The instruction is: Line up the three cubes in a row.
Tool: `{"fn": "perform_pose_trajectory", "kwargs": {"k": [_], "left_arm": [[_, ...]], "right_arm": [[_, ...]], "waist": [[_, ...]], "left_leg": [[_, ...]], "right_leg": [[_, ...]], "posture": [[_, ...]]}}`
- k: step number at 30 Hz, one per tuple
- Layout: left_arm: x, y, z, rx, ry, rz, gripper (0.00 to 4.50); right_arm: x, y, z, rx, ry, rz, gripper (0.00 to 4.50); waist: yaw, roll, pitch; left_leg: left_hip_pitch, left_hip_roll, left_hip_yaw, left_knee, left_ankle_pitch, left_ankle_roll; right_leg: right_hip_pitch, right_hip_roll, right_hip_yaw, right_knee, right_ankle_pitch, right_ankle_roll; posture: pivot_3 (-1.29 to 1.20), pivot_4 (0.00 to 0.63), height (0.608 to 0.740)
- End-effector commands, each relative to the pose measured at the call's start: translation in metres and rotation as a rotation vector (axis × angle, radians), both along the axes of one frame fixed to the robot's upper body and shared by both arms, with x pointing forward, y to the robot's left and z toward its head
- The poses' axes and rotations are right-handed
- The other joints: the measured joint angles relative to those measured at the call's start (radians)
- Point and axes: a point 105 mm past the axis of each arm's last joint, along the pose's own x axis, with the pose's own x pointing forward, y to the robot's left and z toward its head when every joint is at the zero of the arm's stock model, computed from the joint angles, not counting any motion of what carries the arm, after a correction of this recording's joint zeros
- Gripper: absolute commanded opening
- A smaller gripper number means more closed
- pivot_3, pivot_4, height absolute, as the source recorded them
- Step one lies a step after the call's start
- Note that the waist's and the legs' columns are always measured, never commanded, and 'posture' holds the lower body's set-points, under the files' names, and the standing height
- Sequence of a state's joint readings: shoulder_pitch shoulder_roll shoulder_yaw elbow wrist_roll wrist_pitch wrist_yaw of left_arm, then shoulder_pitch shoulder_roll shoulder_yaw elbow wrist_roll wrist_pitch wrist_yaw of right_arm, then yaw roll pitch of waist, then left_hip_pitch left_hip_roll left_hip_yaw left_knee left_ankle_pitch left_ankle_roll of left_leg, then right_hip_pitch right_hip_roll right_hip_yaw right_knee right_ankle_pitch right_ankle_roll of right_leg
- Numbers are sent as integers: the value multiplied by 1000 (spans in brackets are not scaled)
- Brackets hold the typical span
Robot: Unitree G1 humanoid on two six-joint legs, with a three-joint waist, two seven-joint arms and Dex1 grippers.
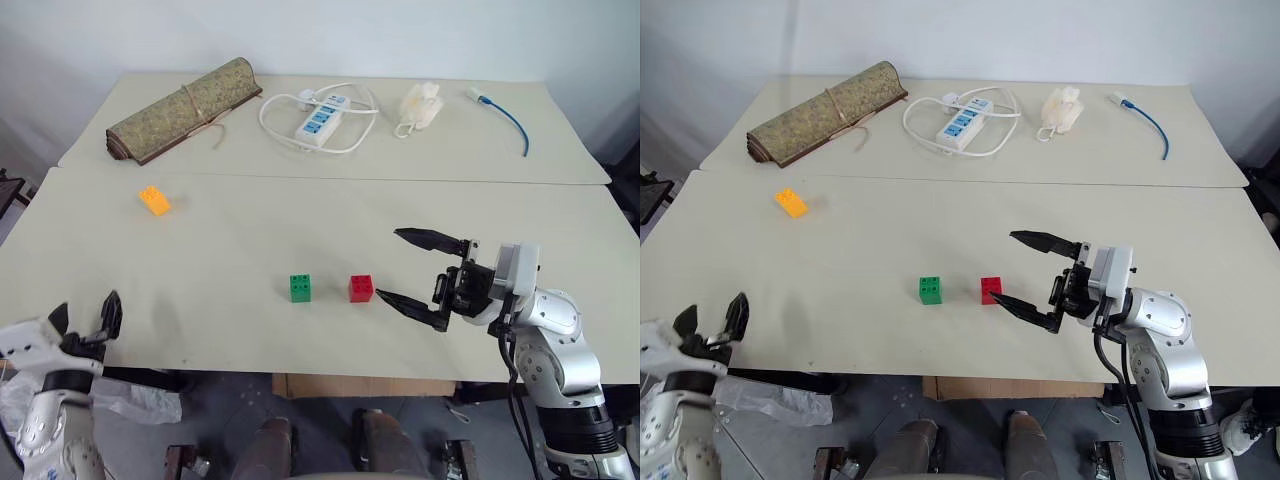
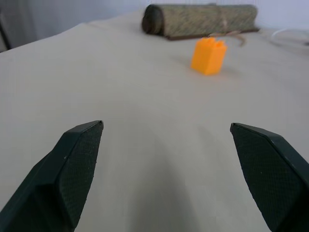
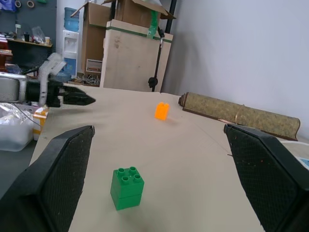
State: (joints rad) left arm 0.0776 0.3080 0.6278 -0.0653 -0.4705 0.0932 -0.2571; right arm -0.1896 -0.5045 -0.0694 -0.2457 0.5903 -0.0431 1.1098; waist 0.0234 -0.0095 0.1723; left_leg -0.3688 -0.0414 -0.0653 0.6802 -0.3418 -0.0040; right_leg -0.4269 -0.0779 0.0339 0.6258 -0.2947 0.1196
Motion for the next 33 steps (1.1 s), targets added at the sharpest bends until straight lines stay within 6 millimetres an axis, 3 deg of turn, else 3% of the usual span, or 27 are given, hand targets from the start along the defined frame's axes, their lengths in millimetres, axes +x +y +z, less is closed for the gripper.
{"fn": "perform_pose_trajectory", "kwargs": {"k": [1, 3, 7, 14, 21, 31, 33], "left_arm": [[40, -3, 32, 60, -5, -35, 4482], [69, 2, 39, 71, 55, -11, 4482], [104, 2, 51, 23, 79, 66, 4482], [140, -22, 58, -105, 45, 202, 4482], [165, -30, 50, -129, 111, 272, 4482], [181, -35, 54, -84, 115, 261, 4482], [181, -35, 55, -83, 106, 259, 3892]], "right_arm": [[-3, 1, 6, -10, -27, 24, 4500], [-2, 3, 5, -12, -20, 36, 4500], [-2, 5, 4, -19, -20, 45, 4500], [-1, 6, 3, -19, -12, 45, 4500], [-3, 7, -2, -25, 5, 36, 4500], [-4, 3, -9, -24, 24, -4, 4500], [-4, 2, -9, -25, 24, -10, 4500]], "waist": [[2, 0, 0], [0, 0, 0], [-13, 0, 0], [-18, -1, 0], [-19, -1, 0], [-18, -1, 0], [-18, -1, 0]], "left_leg": [[0, 0, 0, 0, 0, 0], [0, -1, 0, 0, 1, -1], [0, -2, 1, 0, 0, 0], [-2, -2, 1, 0, 0, 0], [-2, -1, 1, 0, 0, 0], [-2, -2, 1, 0, 0, 0], [-2, -2, 1, 0, 0, 0]], "right_leg": [[0, 0, -1, 0, 0, 0], [0, 0, -2, 1, 0, 0], [-1, 0, -1, 3, 0, 1], [-2, 0, -2, 2, 1, 1], [-2, 0, -2, 2, 1, 1], [-2, 0, -2, 2, 1, 2], [-2, 0, -2, 2, 1, 2]], "posture": [[0, 150, 740], [0, 150, 740], [0, 150, 740], [0, 150, 740], [0, 150, 740], [0, 150, 740], [0, 150, 740]]}}
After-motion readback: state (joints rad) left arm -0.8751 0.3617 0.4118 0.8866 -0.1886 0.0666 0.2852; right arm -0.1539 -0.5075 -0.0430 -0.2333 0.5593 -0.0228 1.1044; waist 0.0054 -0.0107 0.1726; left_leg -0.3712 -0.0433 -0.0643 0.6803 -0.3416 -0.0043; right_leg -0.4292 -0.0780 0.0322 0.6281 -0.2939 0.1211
